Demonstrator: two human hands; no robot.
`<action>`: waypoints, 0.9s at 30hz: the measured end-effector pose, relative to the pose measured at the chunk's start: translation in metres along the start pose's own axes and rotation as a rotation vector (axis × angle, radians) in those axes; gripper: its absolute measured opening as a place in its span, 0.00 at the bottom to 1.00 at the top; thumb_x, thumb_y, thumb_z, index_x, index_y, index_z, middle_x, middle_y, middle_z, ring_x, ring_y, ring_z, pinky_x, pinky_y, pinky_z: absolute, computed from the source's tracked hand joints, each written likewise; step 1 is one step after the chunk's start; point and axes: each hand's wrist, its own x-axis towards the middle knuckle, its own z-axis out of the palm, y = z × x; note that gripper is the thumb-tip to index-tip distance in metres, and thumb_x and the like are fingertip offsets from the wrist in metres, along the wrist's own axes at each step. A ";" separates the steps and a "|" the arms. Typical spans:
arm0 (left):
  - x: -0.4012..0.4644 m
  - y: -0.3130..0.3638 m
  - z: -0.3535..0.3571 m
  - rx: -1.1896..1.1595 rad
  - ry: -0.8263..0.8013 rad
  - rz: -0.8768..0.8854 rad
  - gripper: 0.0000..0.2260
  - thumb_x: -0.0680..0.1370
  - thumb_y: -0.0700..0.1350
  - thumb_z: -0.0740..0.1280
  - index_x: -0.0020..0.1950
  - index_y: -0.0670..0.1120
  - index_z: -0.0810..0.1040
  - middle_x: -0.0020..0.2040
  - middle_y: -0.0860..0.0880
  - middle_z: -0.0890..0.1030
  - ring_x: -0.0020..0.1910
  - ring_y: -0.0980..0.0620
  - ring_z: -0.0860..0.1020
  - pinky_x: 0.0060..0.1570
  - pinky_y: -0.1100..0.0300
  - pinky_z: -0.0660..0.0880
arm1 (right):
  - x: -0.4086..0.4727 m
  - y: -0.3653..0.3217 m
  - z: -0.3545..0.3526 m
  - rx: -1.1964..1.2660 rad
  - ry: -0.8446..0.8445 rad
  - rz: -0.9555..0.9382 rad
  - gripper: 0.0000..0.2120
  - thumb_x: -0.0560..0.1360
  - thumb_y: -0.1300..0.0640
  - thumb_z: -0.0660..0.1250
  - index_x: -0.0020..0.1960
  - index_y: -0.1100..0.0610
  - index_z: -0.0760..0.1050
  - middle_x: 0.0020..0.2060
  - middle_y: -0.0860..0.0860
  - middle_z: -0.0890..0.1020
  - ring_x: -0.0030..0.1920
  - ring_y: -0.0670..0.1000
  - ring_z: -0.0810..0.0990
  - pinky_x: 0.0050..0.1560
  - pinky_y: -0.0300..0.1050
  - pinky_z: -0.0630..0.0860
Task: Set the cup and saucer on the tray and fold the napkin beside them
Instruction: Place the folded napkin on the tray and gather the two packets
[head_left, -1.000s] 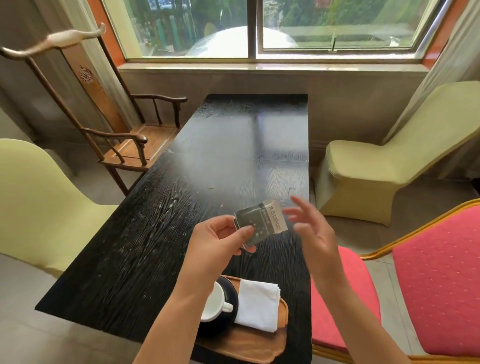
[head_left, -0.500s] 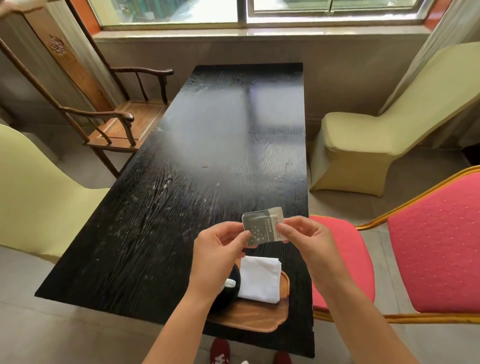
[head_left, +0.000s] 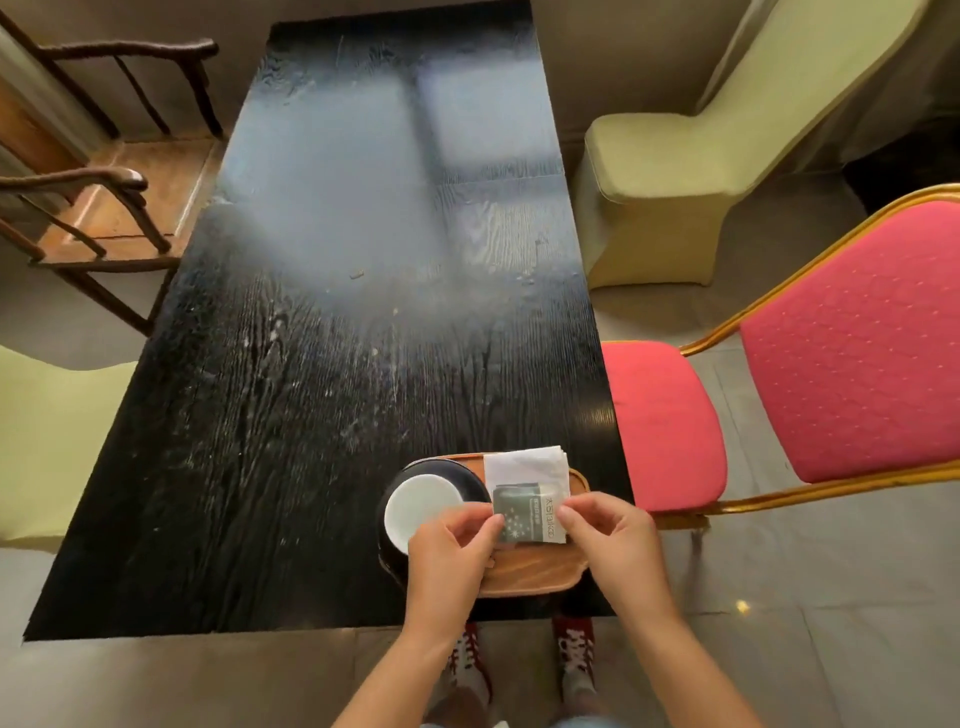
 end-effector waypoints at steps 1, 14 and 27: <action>-0.001 -0.012 0.003 0.021 -0.018 -0.030 0.06 0.75 0.42 0.68 0.45 0.52 0.83 0.40 0.54 0.85 0.40 0.58 0.81 0.37 0.67 0.77 | -0.003 0.012 0.003 -0.023 0.012 0.046 0.05 0.72 0.59 0.70 0.40 0.50 0.82 0.37 0.47 0.84 0.42 0.45 0.82 0.44 0.46 0.81; 0.001 -0.102 0.056 0.150 0.162 -0.251 0.04 0.74 0.42 0.69 0.46 0.49 0.83 0.40 0.57 0.80 0.42 0.62 0.77 0.40 0.73 0.72 | 0.012 0.101 0.027 -0.330 0.053 0.321 0.09 0.72 0.52 0.69 0.34 0.42 0.76 0.35 0.39 0.80 0.44 0.43 0.77 0.58 0.55 0.70; 0.004 -0.115 0.083 0.088 0.292 -0.300 0.05 0.75 0.39 0.68 0.48 0.47 0.81 0.41 0.50 0.82 0.31 0.55 0.79 0.33 0.73 0.74 | 0.029 0.117 0.033 -0.623 0.070 0.236 0.06 0.74 0.48 0.66 0.40 0.48 0.78 0.37 0.45 0.81 0.40 0.47 0.78 0.40 0.49 0.79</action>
